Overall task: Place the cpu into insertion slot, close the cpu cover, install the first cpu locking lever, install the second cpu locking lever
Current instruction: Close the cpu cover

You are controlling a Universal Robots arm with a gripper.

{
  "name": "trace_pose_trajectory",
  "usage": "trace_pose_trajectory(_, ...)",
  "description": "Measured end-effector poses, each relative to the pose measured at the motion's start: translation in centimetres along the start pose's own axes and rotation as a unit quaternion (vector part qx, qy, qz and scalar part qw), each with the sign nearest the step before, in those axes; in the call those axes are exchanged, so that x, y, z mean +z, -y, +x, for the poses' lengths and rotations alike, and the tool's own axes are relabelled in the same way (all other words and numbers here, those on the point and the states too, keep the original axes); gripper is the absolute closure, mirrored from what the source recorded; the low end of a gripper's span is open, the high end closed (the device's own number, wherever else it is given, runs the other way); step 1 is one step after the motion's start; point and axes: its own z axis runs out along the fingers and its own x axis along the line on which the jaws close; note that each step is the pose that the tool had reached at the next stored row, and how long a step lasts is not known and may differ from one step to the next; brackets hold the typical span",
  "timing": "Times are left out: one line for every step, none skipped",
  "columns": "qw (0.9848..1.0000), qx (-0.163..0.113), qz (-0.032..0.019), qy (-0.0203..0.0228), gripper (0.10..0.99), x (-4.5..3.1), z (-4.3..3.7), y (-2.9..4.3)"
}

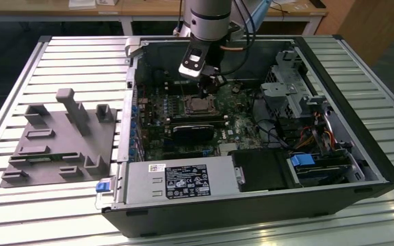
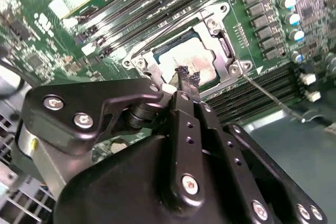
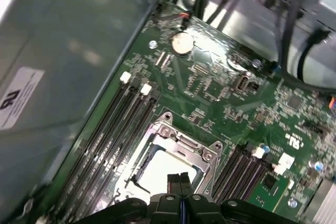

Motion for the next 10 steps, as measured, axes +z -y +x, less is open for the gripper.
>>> trace_pose_trajectory(1.0, -0.009, -0.0002, -0.0001, 0.984, 0.0, 0.0, 0.0)
trace_pose_trajectory(0.9998, -0.019, -0.0004, -0.0001, 0.984, 0.0, 0.0, 0.0)
trace_pose_trajectory(0.9996, -0.028, -0.0006, -0.0002, 0.984, 0.0, 0.0, 0.0)
trace_pose_trajectory(0.9993, -0.037, -0.0009, -0.0003, 0.984, 0.0, 0.0, 0.0)
trace_pose_trajectory(0.999, -0.046, -0.0011, -0.0003, 0.984, 0.0, 0.0, 0.0)
trace_pose_trajectory(0.9985, -0.055, -0.0013, -0.0004, 0.984, 0.0, 0.0, 0.0)
trace_pose_trajectory(0.998, -0.064, -0.0015, -0.0005, 0.984, 0.0, 0.0, 0.0)
trace_pose_trajectory(0.9973, -0.073, -0.0017, -0.0005, 0.984, 0.0, 0.0, 0.0)
trace_pose_trajectory(0.9966, -0.082, -0.0019, -0.0006, 0.984, 0.0, 0.0, 0.0)
trace_pose_trajectory(0.9959, -0.091, -0.0021, -0.0006, 0.984, 0.0, 0.0, 0.0)
